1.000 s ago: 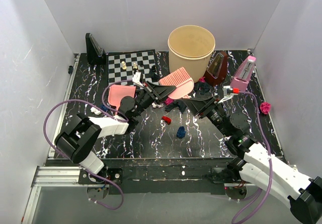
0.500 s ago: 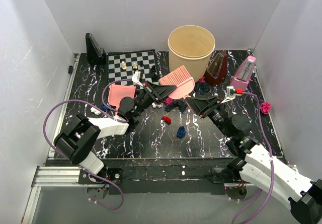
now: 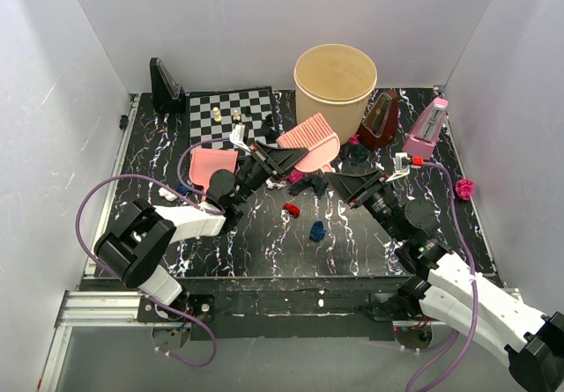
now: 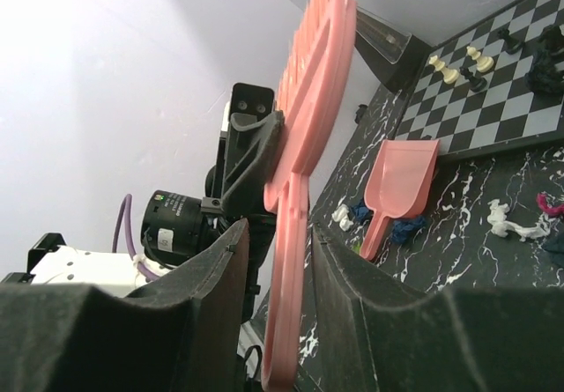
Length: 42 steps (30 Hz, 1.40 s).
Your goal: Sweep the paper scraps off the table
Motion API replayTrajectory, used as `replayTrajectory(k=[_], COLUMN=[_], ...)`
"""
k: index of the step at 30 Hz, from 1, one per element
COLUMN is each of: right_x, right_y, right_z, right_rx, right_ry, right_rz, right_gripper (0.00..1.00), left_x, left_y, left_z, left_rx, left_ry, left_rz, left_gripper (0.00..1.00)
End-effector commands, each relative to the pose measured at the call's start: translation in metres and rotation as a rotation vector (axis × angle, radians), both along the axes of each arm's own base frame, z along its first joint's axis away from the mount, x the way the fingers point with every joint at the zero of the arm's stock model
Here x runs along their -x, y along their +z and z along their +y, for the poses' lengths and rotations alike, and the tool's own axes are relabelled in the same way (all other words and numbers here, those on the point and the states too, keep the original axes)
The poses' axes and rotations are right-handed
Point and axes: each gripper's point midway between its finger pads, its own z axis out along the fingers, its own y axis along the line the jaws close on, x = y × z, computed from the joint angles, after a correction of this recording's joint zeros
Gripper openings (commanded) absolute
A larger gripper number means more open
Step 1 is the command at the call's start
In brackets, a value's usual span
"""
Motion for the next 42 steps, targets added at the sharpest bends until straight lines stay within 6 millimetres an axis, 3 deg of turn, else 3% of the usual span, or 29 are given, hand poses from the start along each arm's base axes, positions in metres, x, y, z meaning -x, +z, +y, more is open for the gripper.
replayTrajectory(k=[1, 24, 33, 38, 39, 40, 42], right_x=[0.001, 0.006, 0.007, -0.001, -0.004, -0.006, -0.006], right_y=[0.009, 0.019, 0.018, 0.011, 0.008, 0.005, 0.004], right_z=[-0.002, -0.007, -0.008, -0.01, -0.013, -0.015, -0.021], right_rx=[-0.064, -0.079, -0.068, -0.073, -0.077, -0.077, -0.078], right_ry=[0.0, -0.008, -0.01, -0.042, -0.063, -0.079, -0.103], right_rz=[-0.016, -0.107, -0.11, -0.053, -0.024, -0.004, -0.005], right_gripper=[0.41, 0.39, 0.29, 0.05, 0.01, 0.01, 0.01], left_x=[0.019, 0.016, 0.015, 0.017, 0.018, 0.019, 0.02], left_y=[0.058, 0.05, 0.046, 0.048, 0.047, 0.047, 0.041], left_z=[0.021, 0.021, 0.018, 0.019, 0.019, 0.02, 0.02], left_rx=[0.138, 0.161, 0.163, 0.156, 0.15, 0.141, 0.106], left_ry=[0.044, 0.038, 0.026, 0.029, 0.026, 0.026, 0.037], left_rz=[-0.173, -0.137, -0.128, -0.143, -0.148, -0.152, -0.142], left_gripper=[0.0, 0.0, 0.0, 0.0, 0.06, 0.22, 0.32])
